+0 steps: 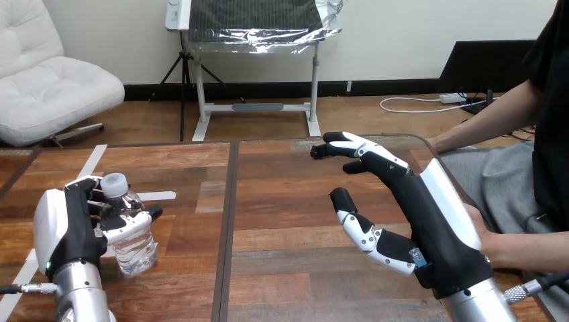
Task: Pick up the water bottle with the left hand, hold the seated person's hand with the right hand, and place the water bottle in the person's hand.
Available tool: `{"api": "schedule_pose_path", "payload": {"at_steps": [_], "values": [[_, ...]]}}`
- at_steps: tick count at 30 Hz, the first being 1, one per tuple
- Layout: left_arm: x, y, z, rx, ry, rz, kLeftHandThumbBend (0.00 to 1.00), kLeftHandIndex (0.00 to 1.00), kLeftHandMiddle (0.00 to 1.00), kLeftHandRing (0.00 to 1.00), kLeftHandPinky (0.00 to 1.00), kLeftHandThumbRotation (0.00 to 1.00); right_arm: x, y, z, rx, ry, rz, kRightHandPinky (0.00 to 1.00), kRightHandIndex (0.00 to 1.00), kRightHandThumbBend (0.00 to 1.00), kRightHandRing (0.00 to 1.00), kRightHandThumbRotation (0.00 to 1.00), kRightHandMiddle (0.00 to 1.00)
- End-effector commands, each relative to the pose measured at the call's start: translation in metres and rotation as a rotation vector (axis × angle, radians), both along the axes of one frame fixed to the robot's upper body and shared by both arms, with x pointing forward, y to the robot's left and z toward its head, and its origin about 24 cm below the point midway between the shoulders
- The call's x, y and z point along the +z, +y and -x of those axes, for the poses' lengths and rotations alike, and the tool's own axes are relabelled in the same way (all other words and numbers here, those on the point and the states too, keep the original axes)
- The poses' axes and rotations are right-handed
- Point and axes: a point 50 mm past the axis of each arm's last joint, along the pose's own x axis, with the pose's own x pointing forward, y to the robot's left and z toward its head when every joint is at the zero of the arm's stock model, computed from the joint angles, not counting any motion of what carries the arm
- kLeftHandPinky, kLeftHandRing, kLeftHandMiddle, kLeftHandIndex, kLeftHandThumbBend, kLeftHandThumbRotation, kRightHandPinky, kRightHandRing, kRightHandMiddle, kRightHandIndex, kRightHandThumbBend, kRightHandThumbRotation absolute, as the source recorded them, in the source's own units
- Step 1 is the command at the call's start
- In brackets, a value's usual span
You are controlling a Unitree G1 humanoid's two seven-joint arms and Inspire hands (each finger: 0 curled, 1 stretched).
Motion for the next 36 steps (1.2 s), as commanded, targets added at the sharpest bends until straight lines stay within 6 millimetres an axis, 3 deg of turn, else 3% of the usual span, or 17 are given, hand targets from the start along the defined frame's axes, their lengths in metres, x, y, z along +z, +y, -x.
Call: {"api": "schedule_pose_path", "payload": {"at_steps": [1, 17, 36], "values": [[0.013, -0.007, -0.009, -0.021, -0.084, -0.007, 0.70, 0.50, 0.49, 0.45, 0.42, 0.00, 0.019, -0.002, -0.006, -0.003, -0.104, -0.009, 0.75, 0.73, 0.18, 0.84, 0.00, 0.85], [0.019, -0.021, -0.002, -0.053, -0.267, 0.211, 0.70, 0.49, 0.48, 0.44, 0.41, 0.00, 0.018, -0.005, -0.006, -0.006, -0.103, -0.009, 0.75, 0.72, 0.19, 0.84, 0.00, 0.84], [0.036, -0.038, 0.004, -0.112, -0.388, 0.319, 0.70, 0.49, 0.48, 0.44, 0.40, 0.00, 0.019, -0.004, -0.007, -0.008, -0.110, -0.004, 0.76, 0.73, 0.18, 0.84, 0.00, 0.84]]}}
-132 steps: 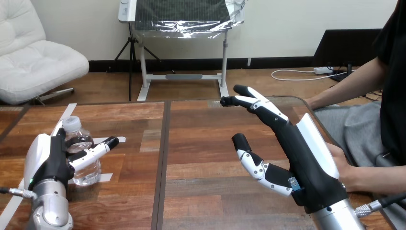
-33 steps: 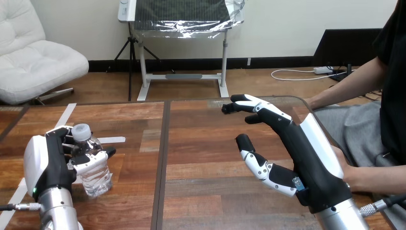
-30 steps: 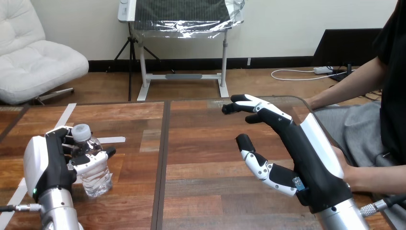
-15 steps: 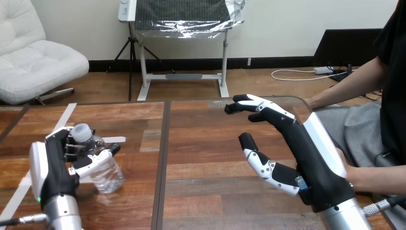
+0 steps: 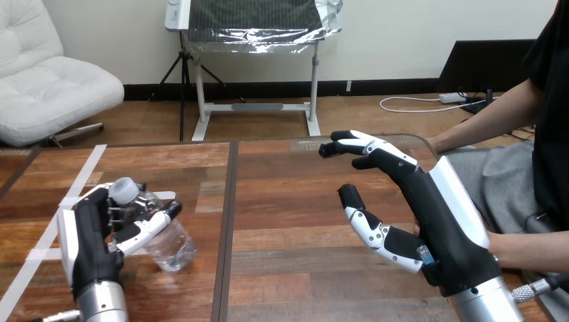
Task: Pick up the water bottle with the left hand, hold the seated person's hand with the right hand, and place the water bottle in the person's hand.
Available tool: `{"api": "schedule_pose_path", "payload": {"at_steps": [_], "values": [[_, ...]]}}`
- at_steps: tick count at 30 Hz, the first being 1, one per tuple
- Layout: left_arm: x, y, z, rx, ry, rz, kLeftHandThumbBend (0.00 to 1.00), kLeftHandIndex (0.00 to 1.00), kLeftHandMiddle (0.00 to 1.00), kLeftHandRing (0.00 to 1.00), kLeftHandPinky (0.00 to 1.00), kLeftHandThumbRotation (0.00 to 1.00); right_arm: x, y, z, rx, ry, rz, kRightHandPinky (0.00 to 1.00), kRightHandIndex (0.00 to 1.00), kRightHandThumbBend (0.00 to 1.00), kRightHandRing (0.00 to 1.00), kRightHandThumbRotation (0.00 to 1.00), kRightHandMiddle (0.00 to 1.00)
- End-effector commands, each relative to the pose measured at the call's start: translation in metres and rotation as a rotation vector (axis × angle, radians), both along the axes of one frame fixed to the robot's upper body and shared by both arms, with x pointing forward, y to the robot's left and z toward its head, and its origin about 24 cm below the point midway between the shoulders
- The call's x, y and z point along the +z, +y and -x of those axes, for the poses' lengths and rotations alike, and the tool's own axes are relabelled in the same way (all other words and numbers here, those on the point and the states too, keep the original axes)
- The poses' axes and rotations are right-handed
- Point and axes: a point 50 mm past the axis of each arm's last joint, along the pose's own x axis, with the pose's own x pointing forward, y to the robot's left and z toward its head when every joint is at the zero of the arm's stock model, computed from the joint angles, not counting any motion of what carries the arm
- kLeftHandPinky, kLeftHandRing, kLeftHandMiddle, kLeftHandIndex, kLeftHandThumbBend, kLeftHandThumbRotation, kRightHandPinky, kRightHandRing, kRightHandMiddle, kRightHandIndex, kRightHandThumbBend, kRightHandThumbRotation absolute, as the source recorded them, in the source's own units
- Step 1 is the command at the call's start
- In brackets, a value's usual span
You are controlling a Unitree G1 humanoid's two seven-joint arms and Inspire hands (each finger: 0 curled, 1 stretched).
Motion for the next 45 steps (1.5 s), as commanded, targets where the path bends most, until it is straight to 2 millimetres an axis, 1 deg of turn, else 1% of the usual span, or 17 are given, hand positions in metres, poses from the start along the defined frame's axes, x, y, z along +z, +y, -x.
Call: {"api": "schedule_pose_path", "payload": {"at_steps": [1, 16, 22, 34, 45], "values": [[0.044, -0.006, -0.016, -0.042, -0.219, -0.020, 0.70, 0.49, 0.48, 0.44, 0.40, 0.00, 0.017, 0.001, -0.007, 0.014, -0.098, -0.008, 0.76, 0.73, 0.18, 0.84, 0.00, 0.84], [0.061, -0.018, -0.013, -0.115, -0.322, 0.018, 0.70, 0.49, 0.48, 0.44, 0.40, 0.00, 0.017, 0.001, -0.008, 0.008, -0.100, -0.010, 0.75, 0.73, 0.18, 0.84, 0.00, 0.84], [0.067, -0.022, -0.011, -0.152, -0.349, 0.029, 0.68, 0.49, 0.48, 0.44, 0.40, 0.00, 0.017, 0.002, -0.008, 0.009, -0.101, -0.018, 0.75, 0.74, 0.18, 0.84, 0.00, 0.84], [0.078, -0.032, -0.006, -0.190, -0.393, 0.068, 0.69, 0.49, 0.47, 0.44, 0.41, 0.00, 0.019, 0.000, -0.009, 0.001, -0.099, -0.020, 0.75, 0.74, 0.18, 0.84, 0.00, 0.85], [0.088, -0.042, 0.000, -0.245, -0.444, 0.101, 0.68, 0.49, 0.46, 0.43, 0.42, 0.00, 0.022, -0.007, -0.012, -0.020, -0.114, 0.018, 0.76, 0.75, 0.23, 0.83, 0.00, 0.84]]}}
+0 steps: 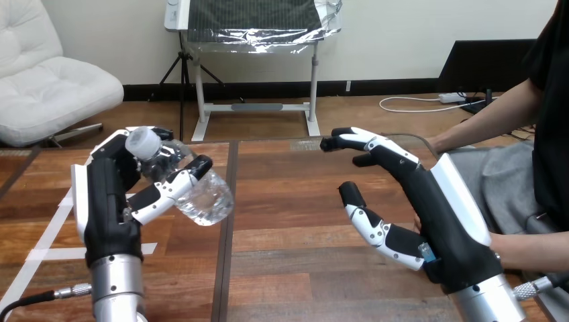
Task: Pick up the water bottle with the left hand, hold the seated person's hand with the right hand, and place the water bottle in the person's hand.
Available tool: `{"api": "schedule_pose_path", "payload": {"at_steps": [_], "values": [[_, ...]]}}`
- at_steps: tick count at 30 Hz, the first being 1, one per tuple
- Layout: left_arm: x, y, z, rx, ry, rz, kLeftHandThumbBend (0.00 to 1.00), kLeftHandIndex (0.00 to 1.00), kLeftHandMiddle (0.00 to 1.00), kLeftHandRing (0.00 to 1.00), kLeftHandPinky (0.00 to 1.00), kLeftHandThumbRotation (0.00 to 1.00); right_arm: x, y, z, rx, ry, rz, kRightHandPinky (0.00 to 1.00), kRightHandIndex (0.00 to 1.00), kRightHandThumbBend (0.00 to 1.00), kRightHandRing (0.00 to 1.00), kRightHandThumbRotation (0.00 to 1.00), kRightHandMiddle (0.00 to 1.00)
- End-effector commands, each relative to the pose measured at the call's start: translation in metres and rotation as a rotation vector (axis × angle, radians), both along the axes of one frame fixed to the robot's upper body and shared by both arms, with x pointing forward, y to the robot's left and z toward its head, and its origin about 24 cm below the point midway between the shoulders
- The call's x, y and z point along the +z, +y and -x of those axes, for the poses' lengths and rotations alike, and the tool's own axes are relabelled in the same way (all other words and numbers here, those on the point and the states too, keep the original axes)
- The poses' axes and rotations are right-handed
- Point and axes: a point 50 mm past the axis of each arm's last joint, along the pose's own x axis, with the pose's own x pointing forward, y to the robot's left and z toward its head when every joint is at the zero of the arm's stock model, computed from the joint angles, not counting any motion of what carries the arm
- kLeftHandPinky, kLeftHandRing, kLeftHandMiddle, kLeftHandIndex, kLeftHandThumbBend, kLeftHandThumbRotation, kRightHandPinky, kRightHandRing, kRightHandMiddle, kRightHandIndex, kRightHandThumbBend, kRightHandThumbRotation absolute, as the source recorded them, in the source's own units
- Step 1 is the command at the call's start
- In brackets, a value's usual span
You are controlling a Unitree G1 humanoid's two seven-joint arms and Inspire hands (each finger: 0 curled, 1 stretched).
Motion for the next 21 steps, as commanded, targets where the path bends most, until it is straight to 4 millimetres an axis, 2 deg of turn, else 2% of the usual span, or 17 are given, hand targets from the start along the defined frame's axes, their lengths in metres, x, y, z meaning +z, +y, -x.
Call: {"api": "schedule_pose_path", "payload": {"at_steps": [1, 10, 21], "values": [[0.030, -0.011, -0.003, -0.058, -0.151, 0.022, 0.68, 0.49, 0.46, 0.43, 0.42, 0.00, 0.020, -0.006, -0.010, -0.015, -0.095, 0.025, 0.76, 0.75, 0.24, 0.83, 0.00, 0.84], [0.036, -0.019, 0.002, -0.096, -0.174, 0.032, 0.67, 0.49, 0.46, 0.43, 0.42, 0.00, 0.025, -0.016, -0.013, -0.027, -0.075, 0.154, 0.77, 0.77, 0.32, 0.84, 0.00, 0.86], [0.041, -0.028, 0.008, -0.134, -0.183, 0.036, 0.66, 0.48, 0.46, 0.43, 0.42, 0.00, 0.034, -0.032, -0.020, -0.042, -0.006, 0.287, 0.81, 0.82, 0.53, 0.88, 0.00, 0.90]]}}
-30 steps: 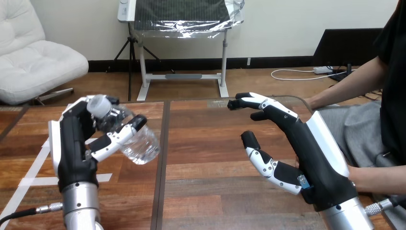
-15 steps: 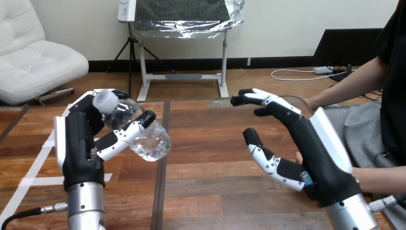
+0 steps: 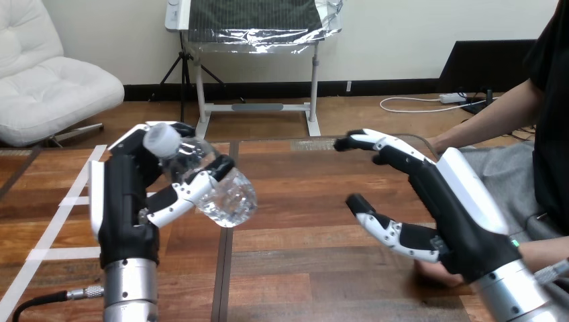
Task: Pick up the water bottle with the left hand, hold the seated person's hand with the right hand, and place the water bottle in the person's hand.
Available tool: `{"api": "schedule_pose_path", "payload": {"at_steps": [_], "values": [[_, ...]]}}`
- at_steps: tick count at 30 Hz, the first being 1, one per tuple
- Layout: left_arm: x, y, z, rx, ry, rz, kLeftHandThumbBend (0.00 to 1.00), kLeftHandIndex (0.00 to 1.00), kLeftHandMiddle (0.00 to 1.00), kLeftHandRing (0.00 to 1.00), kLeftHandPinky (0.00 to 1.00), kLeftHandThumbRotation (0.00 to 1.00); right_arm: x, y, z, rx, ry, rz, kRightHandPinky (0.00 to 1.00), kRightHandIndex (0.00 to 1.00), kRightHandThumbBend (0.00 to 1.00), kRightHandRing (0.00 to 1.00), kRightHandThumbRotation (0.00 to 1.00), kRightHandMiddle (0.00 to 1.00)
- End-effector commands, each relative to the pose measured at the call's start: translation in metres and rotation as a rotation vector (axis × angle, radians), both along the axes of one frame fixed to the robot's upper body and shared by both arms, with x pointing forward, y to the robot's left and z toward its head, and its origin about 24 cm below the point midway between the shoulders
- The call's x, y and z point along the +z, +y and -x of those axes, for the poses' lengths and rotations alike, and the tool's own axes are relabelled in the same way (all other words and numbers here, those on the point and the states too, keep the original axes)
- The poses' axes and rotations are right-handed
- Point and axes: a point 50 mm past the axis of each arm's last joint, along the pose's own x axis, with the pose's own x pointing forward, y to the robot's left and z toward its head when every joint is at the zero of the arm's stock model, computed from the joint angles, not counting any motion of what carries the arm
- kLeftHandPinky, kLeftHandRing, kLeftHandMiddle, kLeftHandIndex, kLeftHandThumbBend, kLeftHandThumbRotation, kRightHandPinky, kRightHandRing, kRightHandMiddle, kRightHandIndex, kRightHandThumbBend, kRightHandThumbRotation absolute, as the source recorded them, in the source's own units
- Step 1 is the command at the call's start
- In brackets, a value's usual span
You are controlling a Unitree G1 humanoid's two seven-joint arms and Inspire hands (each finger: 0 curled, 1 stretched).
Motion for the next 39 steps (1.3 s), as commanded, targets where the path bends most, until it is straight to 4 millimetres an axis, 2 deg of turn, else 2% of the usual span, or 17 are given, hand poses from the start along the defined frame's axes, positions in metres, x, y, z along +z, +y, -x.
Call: {"api": "schedule_pose_path", "payload": {"at_steps": [1, 8, 23, 31, 39], "values": [[0.031, -0.011, -0.002, -0.040, -0.136, 0.019, 0.66, 0.48, 0.46, 0.43, 0.42, 0.00, 0.030, -0.009, -0.011, -0.002, -0.077, 0.086, 0.81, 0.82, 0.54, 0.88, 0.00, 0.90], [0.032, -0.015, 0.000, -0.057, -0.144, 0.035, 0.66, 0.47, 0.46, 0.43, 0.42, 0.00, 0.035, -0.023, -0.017, -0.051, -0.031, 0.217, 0.81, 0.83, 0.67, 0.89, 0.00, 0.91], [0.033, -0.018, 0.002, -0.081, -0.146, 0.044, 0.64, 0.47, 0.45, 0.42, 0.45, 0.00, 0.042, -0.048, -0.030, -0.104, 0.029, 0.446, 0.75, 0.83, 0.82, 0.84, 0.00, 0.88], [0.033, -0.019, 0.003, -0.084, -0.146, 0.038, 0.63, 0.48, 0.45, 0.42, 0.45, 0.00, 0.043, -0.059, -0.034, -0.134, 0.136, 0.503, 0.75, 0.86, 0.83, 0.86, 0.00, 0.89], [0.033, -0.019, 0.003, -0.087, -0.140, 0.047, 0.63, 0.48, 0.45, 0.43, 0.46, 0.00, 0.045, -0.068, -0.037, -0.157, 0.227, 0.571, 0.79, 0.88, 0.80, 0.90, 0.00, 0.92]]}}
